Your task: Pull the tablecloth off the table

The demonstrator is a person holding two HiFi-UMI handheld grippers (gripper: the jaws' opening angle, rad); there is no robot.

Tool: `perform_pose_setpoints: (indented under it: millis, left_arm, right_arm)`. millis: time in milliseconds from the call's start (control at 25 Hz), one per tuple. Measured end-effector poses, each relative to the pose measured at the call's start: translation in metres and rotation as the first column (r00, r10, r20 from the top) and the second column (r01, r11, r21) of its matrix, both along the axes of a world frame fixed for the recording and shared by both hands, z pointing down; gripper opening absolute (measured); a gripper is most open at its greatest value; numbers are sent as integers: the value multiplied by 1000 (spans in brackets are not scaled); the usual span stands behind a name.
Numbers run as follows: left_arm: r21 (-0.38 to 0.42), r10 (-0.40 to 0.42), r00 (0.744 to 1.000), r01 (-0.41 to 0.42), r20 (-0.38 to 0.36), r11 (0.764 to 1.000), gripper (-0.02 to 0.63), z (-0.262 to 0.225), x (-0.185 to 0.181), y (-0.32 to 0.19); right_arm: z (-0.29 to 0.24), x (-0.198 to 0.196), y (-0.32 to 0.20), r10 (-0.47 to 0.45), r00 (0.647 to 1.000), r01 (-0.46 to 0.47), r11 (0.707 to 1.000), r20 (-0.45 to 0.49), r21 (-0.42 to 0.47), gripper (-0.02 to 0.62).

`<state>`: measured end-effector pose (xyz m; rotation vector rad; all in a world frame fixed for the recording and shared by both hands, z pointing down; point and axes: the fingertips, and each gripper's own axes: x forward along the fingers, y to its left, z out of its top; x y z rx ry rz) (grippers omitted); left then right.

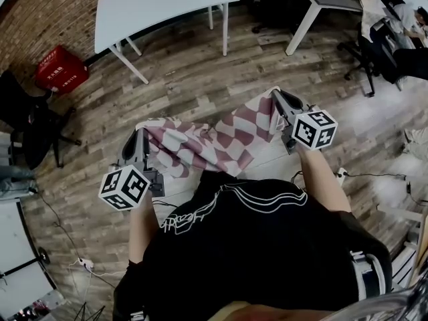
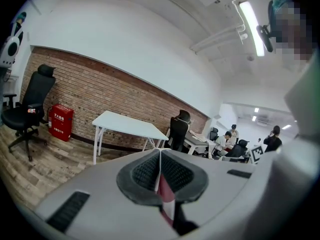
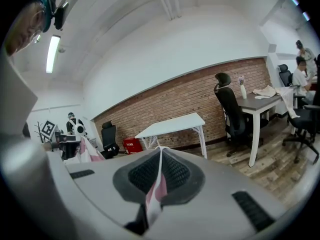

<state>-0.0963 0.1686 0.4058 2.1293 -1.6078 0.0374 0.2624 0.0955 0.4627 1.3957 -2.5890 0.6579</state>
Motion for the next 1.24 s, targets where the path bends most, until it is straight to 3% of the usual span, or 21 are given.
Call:
perform_pose_setpoints:
  millis: [1240]
  left_arm:
    - [-11, 62, 997, -63, -35, 998, 5, 8, -9, -7]
  right_arm:
    - [-13, -23, 13, 12, 999, -11, 1000, -47, 9, -3]
